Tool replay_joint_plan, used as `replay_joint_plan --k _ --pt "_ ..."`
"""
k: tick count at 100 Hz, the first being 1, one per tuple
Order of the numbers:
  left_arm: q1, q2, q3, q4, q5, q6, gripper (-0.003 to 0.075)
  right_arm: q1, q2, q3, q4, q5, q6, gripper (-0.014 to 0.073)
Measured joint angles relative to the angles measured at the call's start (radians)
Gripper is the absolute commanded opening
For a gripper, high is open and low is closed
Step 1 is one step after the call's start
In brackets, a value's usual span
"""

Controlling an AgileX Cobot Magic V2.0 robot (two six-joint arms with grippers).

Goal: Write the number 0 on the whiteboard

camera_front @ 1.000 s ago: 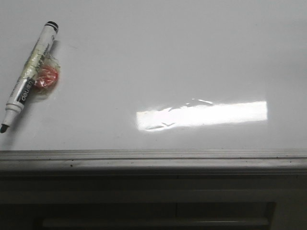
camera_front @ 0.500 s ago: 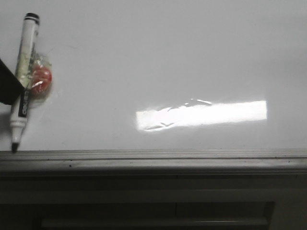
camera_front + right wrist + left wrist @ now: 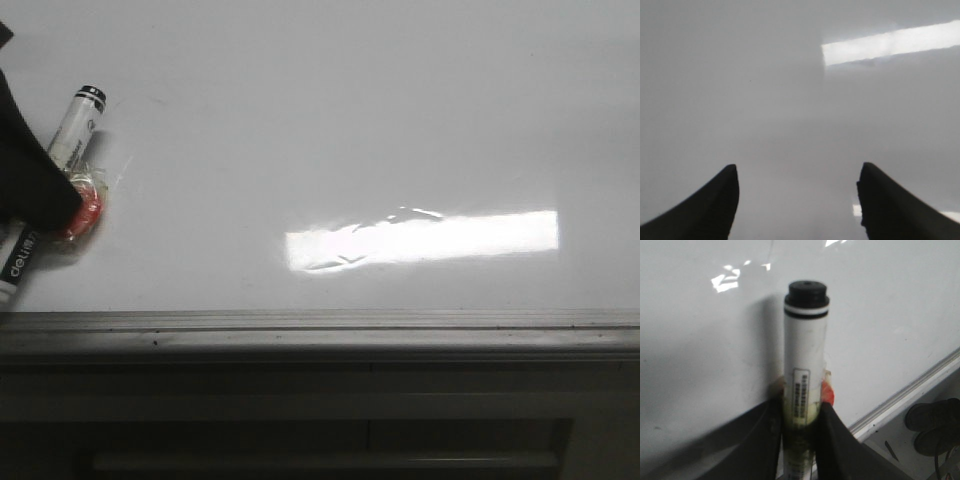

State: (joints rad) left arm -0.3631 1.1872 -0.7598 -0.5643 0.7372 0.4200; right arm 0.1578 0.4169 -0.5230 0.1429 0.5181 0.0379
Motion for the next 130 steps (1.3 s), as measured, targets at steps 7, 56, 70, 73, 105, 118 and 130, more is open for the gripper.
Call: replay_joint_plan --k 7,56,70,73,105,118,130 --pt "-0.013 -0.023 0.002 0.008 0.000 0.044 -0.0020 0.015 0.000 -0.010 0.086 0.011 -0.112 0.0391" --pt "-0.444 -0.346 0.020 0.153 -0.003 0.632 -0.0020 0.297 0.334 -0.251 0.781 0.270 -1.130 0.0383" --pt "-0.491 -0.344 0.020 0.181 -0.003 0.640 -0.0019 0.451 0.456 -0.303 0.749 0.234 -1.167 0.0383" --pt "-0.493 -0.344 0.020 0.182 -0.003 0.640 -0.0020 0.490 0.477 -0.312 0.734 0.216 -1.167 0.0383" --pt "-0.493 -0.344 0.020 0.190 -0.003 0.641 -0.0020 0.821 0.667 -0.324 0.679 -0.119 -1.174 0.0382" --pt "-0.493 -0.344 0.020 0.190 -0.003 0.641 -0.0020 0.830 0.728 -0.332 0.701 -0.168 -1.174 0.0367" --pt "-0.493 -0.344 0.020 0.190 -0.003 0.641 -0.0020 0.832 0.772 -0.341 0.737 -0.172 -1.174 0.0267"
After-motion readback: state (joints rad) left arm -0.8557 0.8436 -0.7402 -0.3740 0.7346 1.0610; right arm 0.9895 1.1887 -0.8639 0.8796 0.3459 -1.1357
